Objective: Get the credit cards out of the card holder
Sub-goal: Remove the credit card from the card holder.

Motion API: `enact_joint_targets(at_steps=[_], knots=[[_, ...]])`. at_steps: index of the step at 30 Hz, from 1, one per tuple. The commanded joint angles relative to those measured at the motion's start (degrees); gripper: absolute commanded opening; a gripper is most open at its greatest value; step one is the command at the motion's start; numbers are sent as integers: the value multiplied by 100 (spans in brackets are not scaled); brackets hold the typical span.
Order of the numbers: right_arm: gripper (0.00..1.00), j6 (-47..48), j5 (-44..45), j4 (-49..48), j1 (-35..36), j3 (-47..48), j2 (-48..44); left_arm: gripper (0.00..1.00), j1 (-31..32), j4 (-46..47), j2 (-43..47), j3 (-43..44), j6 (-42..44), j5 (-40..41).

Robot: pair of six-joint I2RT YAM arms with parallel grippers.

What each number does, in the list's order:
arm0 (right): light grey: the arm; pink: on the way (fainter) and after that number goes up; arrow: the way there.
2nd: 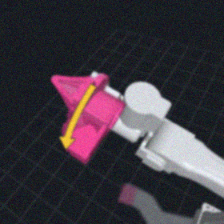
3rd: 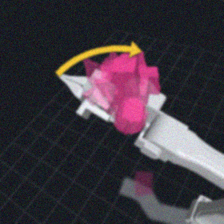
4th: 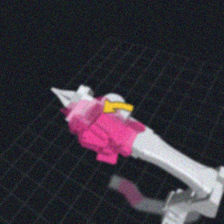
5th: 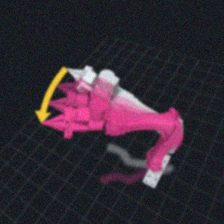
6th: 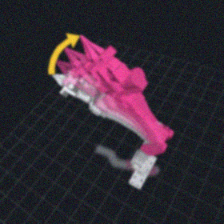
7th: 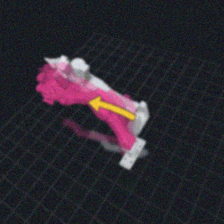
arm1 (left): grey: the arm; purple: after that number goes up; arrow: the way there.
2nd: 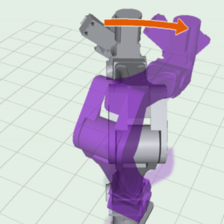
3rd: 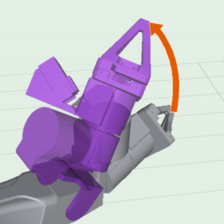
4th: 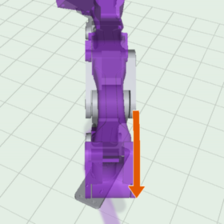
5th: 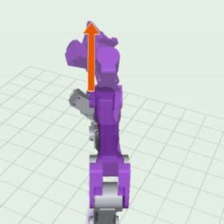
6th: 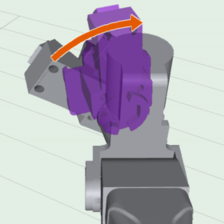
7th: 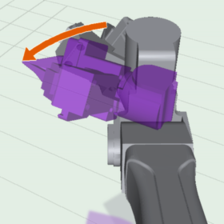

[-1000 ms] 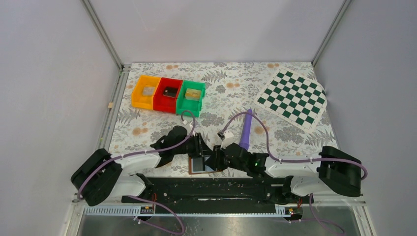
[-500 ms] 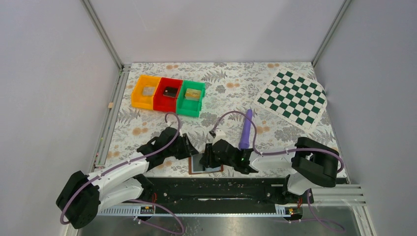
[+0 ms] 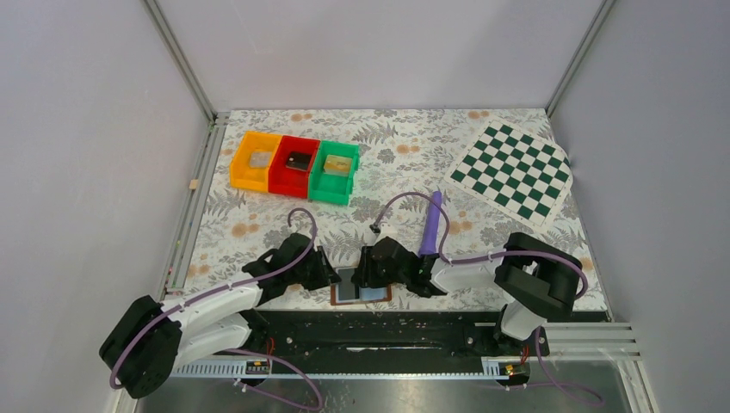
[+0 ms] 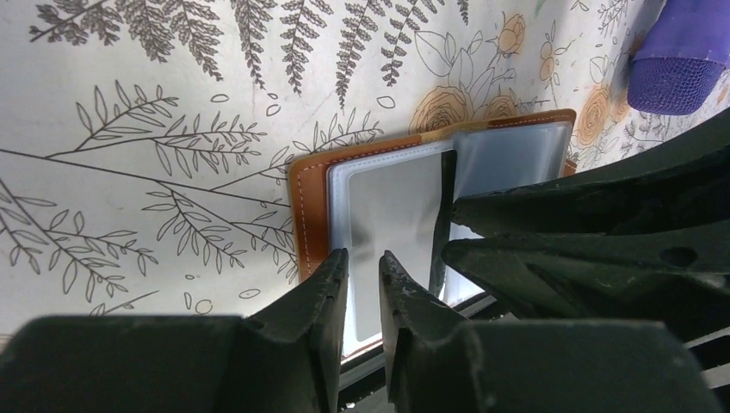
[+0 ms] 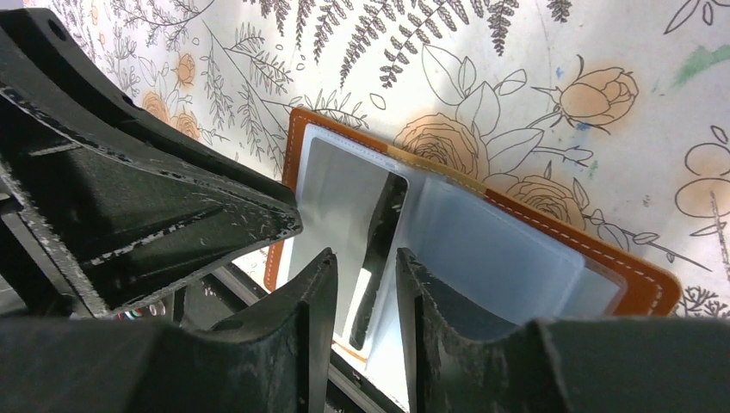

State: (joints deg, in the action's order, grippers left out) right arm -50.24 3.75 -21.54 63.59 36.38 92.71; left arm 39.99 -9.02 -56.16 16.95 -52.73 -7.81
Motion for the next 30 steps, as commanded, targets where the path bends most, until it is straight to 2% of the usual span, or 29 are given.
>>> enact_joint_targets(at_steps=[1, 4, 10, 18, 26, 28, 30], knots=[[39, -90, -2, 182, -40, 201, 120, 18, -10, 341, -236, -158, -2, -98], [39, -122, -44, 179, -68, 165, 138, 10, -11, 351, -316, -223, -81, -166], [38, -295, -317, -326, -190, -116, 120, 7, -14, 322, -318, -249, -49, -193], [26, -703, -1147, -2212, -546, -817, 290, 7, -9, 327, -361, -212, -36, -205], [25, -657, -1403, -2221, -583, -746, 351, 7, -13, 325, -380, -177, -27, -248], [21, -654, -1402, -2200, -580, -746, 324, 7, -16, 295, -381, -168, -27, -245], [9, -634, -1400, -2153, -585, -746, 268, 7, -9, 187, -371, -132, -6, -188]])
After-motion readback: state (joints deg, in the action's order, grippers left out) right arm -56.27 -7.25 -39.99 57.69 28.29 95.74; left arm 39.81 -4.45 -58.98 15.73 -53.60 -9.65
